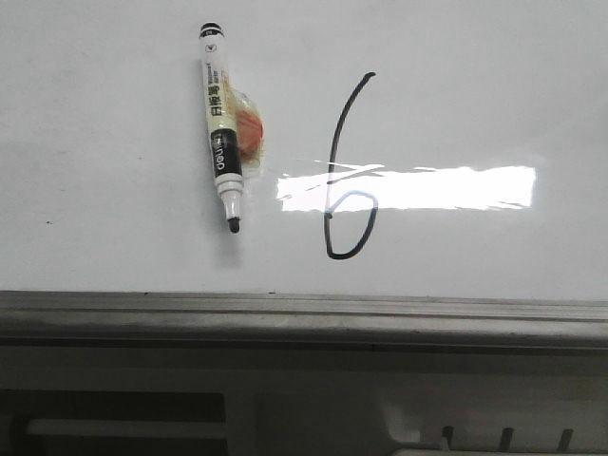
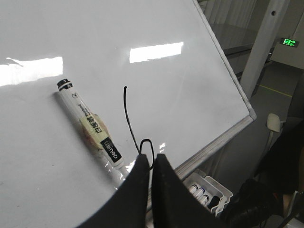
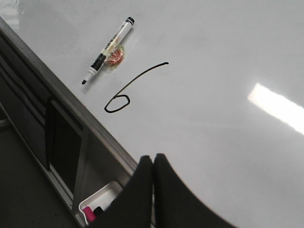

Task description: Write number 6 on whiteboard

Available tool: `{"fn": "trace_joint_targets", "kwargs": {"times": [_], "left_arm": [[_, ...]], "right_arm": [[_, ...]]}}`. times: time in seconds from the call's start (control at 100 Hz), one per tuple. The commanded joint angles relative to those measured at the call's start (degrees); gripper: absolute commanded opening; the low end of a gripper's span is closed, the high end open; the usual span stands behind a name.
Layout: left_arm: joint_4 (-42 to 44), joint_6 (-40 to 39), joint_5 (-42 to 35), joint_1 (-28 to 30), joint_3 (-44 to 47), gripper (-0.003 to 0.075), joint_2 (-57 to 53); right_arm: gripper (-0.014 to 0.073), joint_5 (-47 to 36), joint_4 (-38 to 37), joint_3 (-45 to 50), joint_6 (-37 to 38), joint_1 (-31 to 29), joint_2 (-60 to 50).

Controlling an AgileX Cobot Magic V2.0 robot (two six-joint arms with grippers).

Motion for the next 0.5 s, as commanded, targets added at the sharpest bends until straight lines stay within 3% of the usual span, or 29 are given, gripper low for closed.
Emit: {"fn": "trace_joint_targets", "kwargs": {"times": [0.0, 0.23, 0.41, 0.46, 0.49], "left_arm": [[-0.1, 0.1, -0.3, 0.0, -1.1, -0.0019, 0.2], [0.3, 0.1, -3.8, 0.8, 0.2, -0.0019, -1.7], [0.4, 0.1, -6.8, 7.5, 3.2, -0.0019, -8.2], [3.8, 0.0, -5.6, 10.7, 4.1, -0.0019, -10.1], [10.3, -0.3, -4.2, 12.4, 4.6, -0.0019, -11.0]], "right_arm": [[-0.0055, -3.8, 0.0, -1.2, 0.1, -0.4, 0.8], [-0.0055, -3.8, 0.0, -1.2, 0.1, -0.4, 0.8], [-0.0055, -3.8, 0.0, -1.2, 0.1, -0.4, 0.8], [-0.0055, -3.8, 0.0, -1.2, 0.1, -0.4, 0.8], [-0.0055, -3.8, 0.0, -1.2, 0.1, -0.4, 0.8]]}}
